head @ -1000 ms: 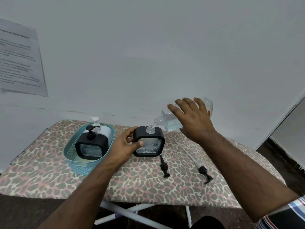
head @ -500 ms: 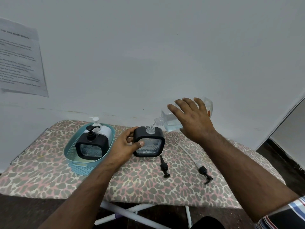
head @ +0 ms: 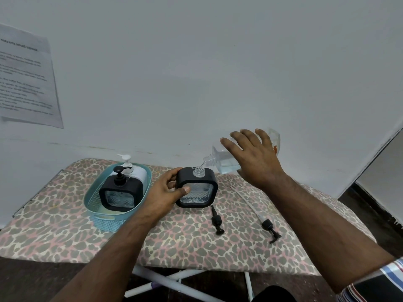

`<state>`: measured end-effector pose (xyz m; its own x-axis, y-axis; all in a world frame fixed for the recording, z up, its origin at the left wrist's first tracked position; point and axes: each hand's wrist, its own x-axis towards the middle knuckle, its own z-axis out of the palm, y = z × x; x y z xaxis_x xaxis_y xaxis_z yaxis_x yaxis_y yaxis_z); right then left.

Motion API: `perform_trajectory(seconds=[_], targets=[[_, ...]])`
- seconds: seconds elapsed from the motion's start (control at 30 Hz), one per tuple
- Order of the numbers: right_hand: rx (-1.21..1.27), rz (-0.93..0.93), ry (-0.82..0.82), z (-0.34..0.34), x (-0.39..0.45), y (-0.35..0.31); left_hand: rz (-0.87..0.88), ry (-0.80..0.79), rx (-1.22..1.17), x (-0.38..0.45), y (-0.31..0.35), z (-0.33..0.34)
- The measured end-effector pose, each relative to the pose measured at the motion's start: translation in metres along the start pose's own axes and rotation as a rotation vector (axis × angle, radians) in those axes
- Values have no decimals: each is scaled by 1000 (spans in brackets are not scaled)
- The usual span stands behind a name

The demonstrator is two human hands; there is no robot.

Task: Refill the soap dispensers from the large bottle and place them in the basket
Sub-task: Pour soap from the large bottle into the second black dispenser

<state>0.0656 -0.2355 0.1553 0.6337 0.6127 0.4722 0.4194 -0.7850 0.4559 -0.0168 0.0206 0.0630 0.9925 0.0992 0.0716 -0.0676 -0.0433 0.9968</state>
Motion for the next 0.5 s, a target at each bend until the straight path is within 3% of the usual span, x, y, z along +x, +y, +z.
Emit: perform_trajectory(seconds=[0.5], targets=[[17, -1, 8, 3, -1, -2, -17, 2, 10, 4, -9, -3]])
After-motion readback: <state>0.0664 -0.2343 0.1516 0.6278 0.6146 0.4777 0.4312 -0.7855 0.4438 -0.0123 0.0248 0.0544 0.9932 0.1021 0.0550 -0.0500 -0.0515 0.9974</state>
